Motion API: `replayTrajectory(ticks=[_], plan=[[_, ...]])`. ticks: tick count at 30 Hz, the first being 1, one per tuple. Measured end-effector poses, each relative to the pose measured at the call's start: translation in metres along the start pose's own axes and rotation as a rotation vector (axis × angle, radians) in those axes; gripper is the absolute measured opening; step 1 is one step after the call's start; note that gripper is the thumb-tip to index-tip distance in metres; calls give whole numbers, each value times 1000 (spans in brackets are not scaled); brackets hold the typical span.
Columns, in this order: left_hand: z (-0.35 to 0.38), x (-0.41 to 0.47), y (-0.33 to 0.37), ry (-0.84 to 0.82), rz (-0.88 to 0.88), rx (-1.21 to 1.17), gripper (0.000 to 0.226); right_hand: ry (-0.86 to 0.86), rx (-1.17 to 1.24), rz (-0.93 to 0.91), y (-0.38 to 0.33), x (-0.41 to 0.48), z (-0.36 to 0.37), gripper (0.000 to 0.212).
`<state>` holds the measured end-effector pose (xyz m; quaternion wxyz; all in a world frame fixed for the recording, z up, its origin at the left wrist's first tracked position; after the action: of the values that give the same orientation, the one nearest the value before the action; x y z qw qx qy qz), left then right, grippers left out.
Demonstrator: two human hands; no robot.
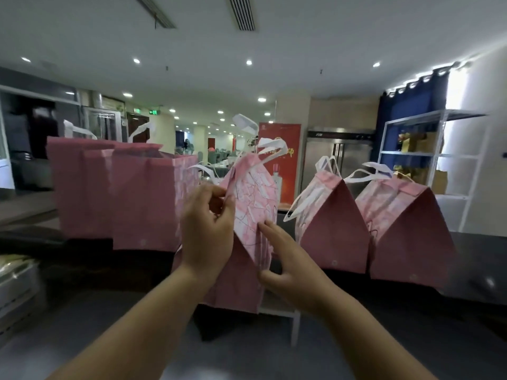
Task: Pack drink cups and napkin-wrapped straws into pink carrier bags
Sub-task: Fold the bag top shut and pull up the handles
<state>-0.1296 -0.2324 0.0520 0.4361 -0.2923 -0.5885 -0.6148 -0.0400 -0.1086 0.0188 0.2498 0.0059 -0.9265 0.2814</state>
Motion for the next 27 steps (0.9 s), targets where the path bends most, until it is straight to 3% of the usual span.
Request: replayTrajectory(ticks=[8,17,22,27], plan=[[57,0,-46,-96,-171,-3,13,-23,-66,120,44,45,-3,80],[104,8,-80,-237,-219,19,11,18,-86,170,86,84,2,74],[123,23,-88,-283,-257,103,28,81,-71,187,101,100,4,74],[134,48,-80,-262,-162,254,47,109,-49,195,112,110,2,64]])
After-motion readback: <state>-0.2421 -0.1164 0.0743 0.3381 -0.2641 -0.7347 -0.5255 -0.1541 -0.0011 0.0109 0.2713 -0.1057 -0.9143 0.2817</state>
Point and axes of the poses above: each hand's wrist, its own x-axis towards the middle knuckle, its own z-axis out of the palm, y = z × x, the point moved 1 cm from there along x, towards the middle knuckle, and after that the axes turned 5 degrees about y, right-handed, at the moved point
